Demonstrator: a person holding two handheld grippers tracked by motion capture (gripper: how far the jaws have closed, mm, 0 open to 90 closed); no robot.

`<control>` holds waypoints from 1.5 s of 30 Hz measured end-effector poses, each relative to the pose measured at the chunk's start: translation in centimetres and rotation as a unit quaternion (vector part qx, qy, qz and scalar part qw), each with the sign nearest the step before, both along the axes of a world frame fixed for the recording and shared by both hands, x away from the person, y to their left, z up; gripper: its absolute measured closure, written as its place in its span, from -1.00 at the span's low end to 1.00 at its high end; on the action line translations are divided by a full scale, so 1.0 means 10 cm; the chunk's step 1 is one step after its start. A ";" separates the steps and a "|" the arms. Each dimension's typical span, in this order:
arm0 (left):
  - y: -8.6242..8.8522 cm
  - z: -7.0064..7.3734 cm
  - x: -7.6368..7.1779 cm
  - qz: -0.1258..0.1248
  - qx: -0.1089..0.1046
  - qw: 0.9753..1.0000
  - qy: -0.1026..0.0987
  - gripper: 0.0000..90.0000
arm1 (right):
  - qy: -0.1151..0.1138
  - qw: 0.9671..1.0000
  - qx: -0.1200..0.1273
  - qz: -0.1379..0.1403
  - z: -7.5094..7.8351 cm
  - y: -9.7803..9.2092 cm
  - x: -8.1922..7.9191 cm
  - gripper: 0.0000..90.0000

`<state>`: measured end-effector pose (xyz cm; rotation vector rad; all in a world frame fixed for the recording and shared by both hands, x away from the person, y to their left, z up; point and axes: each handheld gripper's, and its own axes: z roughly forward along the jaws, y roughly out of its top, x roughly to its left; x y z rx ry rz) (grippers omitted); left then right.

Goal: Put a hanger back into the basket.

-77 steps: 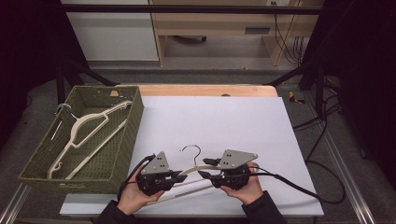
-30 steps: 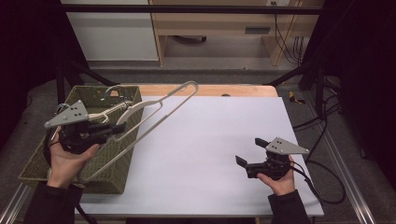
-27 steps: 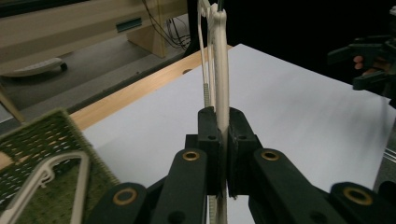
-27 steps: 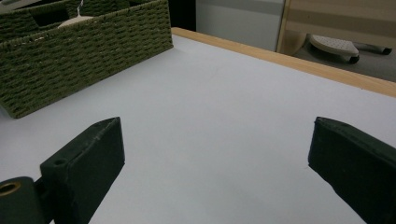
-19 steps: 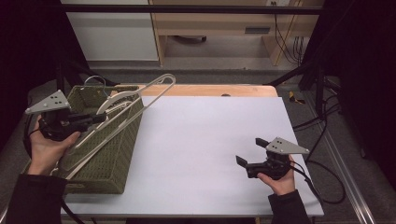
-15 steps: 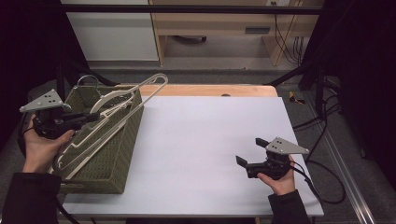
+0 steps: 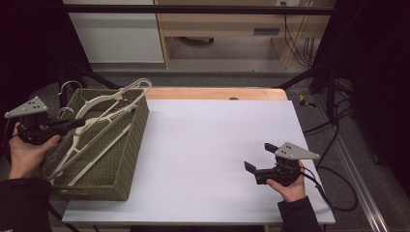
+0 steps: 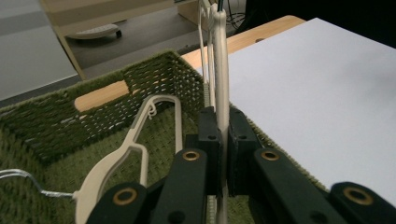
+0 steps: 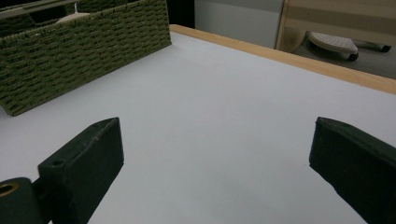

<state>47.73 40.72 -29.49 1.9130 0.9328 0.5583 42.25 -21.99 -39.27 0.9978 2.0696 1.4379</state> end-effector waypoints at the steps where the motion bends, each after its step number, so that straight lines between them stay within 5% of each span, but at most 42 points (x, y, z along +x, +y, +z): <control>1: 0.04 -0.01 0.00 0.003 0.000 1.000 0.001 0.92 | 0.000 1.000 0.000 0.001 0.00 0.00 0.00 -0.92; 9: 0.24 -0.15 0.00 0.024 -0.007 1.000 0.015 0.92 | -0.001 1.000 -0.002 0.001 -0.01 0.00 0.01 -0.92; 16: 0.23 -0.26 0.01 0.033 -0.011 0.999 0.027 0.92 | 0.001 1.000 -0.001 0.000 -0.01 -0.01 0.00 -0.92; 21: 0.18 -0.43 0.06 0.039 0.001 0.998 0.053 0.92 | 0.002 1.000 -0.001 0.001 -0.01 0.00 0.00 -0.92; 29: 0.18 -0.70 0.11 0.054 -0.021 0.994 0.097 0.91 | 0.003 1.000 -0.001 0.000 -0.01 0.00 0.00 -0.92; 36: 0.20 -0.82 0.17 0.098 -0.026 0.986 0.130 0.85 | 0.001 1.000 0.000 0.000 -0.01 -0.01 0.00 -0.92; 39: 0.23 -0.85 0.18 0.136 -0.009 0.982 0.128 0.83 | 0.003 1.000 0.000 0.001 -0.01 0.00 0.00 -0.92; 42: 0.23 -0.89 0.19 0.171 0.033 0.975 0.138 0.64 | 0.003 1.000 -0.003 0.003 -0.02 0.00 0.01 -0.92; 45: 0.26 -0.90 0.17 0.186 0.027 0.972 0.139 0.51 | 0.001 1.000 -0.004 0.002 -0.02 0.01 0.01 -0.92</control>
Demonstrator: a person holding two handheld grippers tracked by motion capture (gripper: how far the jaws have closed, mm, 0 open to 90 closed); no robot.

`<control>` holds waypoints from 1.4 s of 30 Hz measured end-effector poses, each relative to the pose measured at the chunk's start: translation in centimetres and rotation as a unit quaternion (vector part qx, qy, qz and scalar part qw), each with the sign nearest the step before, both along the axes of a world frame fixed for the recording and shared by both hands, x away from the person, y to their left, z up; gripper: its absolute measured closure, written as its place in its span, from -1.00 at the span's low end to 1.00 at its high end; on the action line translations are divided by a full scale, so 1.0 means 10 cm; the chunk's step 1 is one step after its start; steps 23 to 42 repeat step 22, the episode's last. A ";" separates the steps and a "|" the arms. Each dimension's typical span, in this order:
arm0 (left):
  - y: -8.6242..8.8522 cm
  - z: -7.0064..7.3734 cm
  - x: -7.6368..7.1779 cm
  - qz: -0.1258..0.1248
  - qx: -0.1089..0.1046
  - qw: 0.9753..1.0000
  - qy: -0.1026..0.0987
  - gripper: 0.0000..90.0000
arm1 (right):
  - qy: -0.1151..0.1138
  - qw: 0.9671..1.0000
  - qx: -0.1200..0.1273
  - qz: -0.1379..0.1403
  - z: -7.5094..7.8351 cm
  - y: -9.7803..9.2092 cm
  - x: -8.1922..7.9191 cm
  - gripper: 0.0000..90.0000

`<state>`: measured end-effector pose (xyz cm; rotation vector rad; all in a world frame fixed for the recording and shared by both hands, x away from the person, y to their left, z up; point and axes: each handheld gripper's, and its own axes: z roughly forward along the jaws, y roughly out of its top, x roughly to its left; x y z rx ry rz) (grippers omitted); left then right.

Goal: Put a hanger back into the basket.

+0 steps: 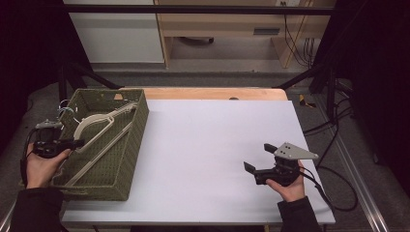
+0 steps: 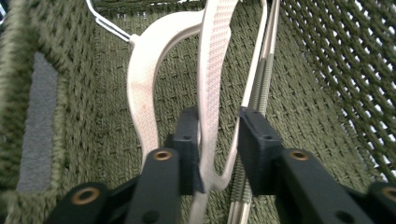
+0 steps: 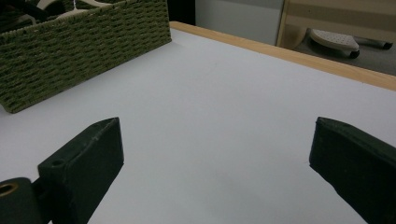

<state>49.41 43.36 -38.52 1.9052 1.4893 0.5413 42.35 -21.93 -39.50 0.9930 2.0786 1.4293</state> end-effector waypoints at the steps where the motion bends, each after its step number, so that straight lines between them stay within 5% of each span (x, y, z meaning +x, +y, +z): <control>1: 0.00 0.01 -0.02 0.009 -0.003 1.000 -0.003 0.42 | 0.003 1.000 0.002 -0.002 0.00 0.00 0.00 -0.92; 6: 0.03 0.09 -0.09 0.035 0.014 0.999 -0.010 0.06 | 0.002 1.000 0.002 0.000 0.01 0.00 0.00 -0.92; 11: -0.07 0.24 -0.26 0.014 -0.026 0.997 -0.076 -0.12 | 0.000 1.000 0.004 -0.002 0.01 -0.01 -0.01 -0.92; 15: -0.27 0.36 -0.44 -0.034 -0.064 0.987 -0.141 -0.32 | -0.001 1.000 0.006 -0.003 0.02 -0.02 -0.01 -0.93; 16: -0.35 0.39 -0.51 -0.055 -0.076 0.983 -0.159 -0.38 | -0.001 1.000 0.007 -0.004 0.02 -0.02 -0.02 -0.93; 19: -0.57 0.45 -0.65 -0.099 -0.078 0.973 -0.194 -0.57 | -0.006 1.000 0.010 -0.003 0.03 -0.03 -0.02 -0.93; 22: -0.77 0.49 -0.75 -0.129 -0.079 0.966 -0.208 -0.71 | -0.006 1.000 0.016 -0.003 0.04 -0.04 -0.03 -0.93; 42: -0.77 0.49 -0.75 -0.129 -0.079 0.966 -0.208 -0.71 | -0.006 1.000 0.016 -0.003 0.04 -0.04 -0.03 -0.93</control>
